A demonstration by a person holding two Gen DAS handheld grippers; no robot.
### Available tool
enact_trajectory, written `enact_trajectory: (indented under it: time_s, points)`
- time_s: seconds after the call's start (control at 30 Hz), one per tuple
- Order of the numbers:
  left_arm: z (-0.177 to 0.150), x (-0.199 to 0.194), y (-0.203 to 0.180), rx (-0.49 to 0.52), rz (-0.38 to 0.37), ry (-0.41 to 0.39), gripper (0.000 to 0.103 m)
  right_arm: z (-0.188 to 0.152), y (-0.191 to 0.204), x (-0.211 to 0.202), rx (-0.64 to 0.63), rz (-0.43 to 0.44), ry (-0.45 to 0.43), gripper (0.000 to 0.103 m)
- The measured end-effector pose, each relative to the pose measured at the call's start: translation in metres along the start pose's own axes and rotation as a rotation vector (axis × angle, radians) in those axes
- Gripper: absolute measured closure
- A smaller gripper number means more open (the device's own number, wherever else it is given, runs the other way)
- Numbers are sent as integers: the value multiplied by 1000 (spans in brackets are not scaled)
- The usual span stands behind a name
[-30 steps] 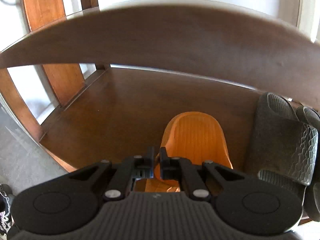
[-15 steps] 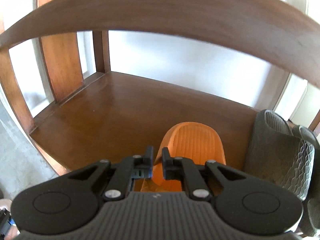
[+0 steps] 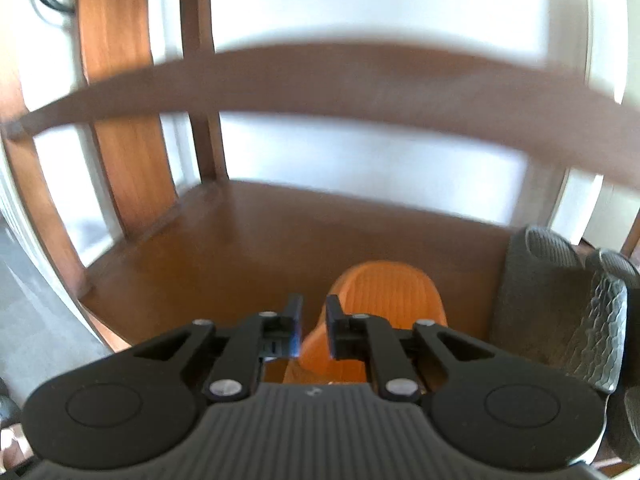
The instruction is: Organize scattered shoes
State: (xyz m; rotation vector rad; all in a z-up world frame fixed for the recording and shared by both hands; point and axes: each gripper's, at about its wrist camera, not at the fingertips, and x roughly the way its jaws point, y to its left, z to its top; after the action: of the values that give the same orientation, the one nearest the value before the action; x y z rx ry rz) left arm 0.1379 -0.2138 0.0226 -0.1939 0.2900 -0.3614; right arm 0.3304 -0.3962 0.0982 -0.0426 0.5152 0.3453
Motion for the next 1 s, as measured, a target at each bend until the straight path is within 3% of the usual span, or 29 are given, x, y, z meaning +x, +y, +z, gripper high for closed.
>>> enact_trajectory:
  time_s: [0.23,0.33,0.43,0.5,0.67,1.0]
  points:
    - [-8,-6,7,-16,28,15,33,-22,-6,-74,9,16,-210,44]
    - [-9,-8,11,-22,41,20,33,-47,4,-117,-6,38,-208,46]
    - [-10,-8,11,-24,46,32,33,-80,18,-140,-4,12,-105,67]
    - [-10,-9,10,-23,47,41,33,-93,22,-138,-2,-9,-35,68]
    - [-11,-16,6,3,35,33,33,-94,18,-107,66,-19,35,68]
    - [-10,-35,31,-16,109,19,33,-63,-9,-40,224,-89,-24,65]
